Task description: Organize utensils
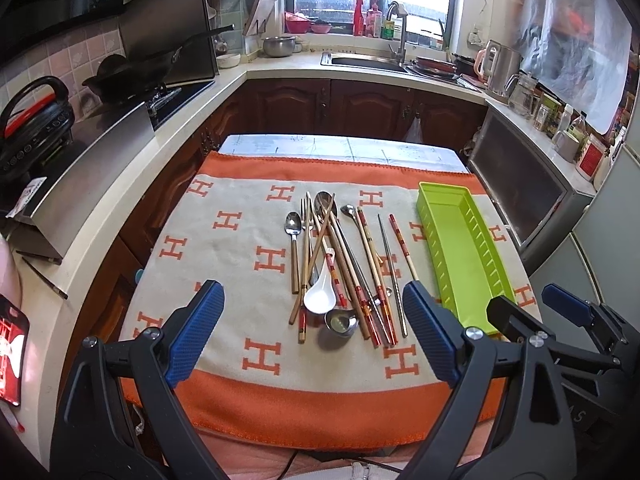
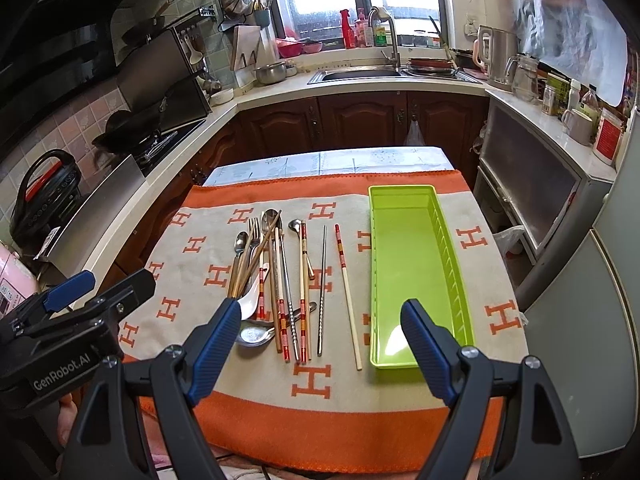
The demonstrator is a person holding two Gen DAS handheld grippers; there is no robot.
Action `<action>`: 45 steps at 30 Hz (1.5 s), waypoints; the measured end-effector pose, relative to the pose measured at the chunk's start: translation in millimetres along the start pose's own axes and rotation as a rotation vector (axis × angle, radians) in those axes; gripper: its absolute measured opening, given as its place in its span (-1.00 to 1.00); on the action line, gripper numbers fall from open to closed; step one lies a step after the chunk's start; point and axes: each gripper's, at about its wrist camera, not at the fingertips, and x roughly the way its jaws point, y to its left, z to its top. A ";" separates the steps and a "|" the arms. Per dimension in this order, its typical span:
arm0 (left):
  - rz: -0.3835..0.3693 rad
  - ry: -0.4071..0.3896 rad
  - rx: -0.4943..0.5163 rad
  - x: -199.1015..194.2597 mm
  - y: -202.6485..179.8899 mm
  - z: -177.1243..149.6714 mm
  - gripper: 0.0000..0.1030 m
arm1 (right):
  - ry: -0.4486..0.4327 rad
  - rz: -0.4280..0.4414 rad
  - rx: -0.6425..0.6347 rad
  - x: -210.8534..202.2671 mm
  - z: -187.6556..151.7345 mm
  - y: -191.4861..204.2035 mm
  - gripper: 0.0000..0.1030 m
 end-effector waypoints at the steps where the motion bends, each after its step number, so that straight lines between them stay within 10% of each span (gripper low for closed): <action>1: -0.004 0.004 -0.003 0.1 0.8 -0.9 0.75 | 0.005 0.001 0.003 -0.2 -1.2 0.1 0.60; 38: -0.036 0.121 0.063 60.6 19.1 40.5 0.75 | 0.061 0.003 -0.040 12.3 12.5 4.9 0.59; 45: -0.062 0.232 0.044 131.8 46.8 71.6 0.74 | 0.210 0.132 -0.017 61.2 50.6 2.5 0.01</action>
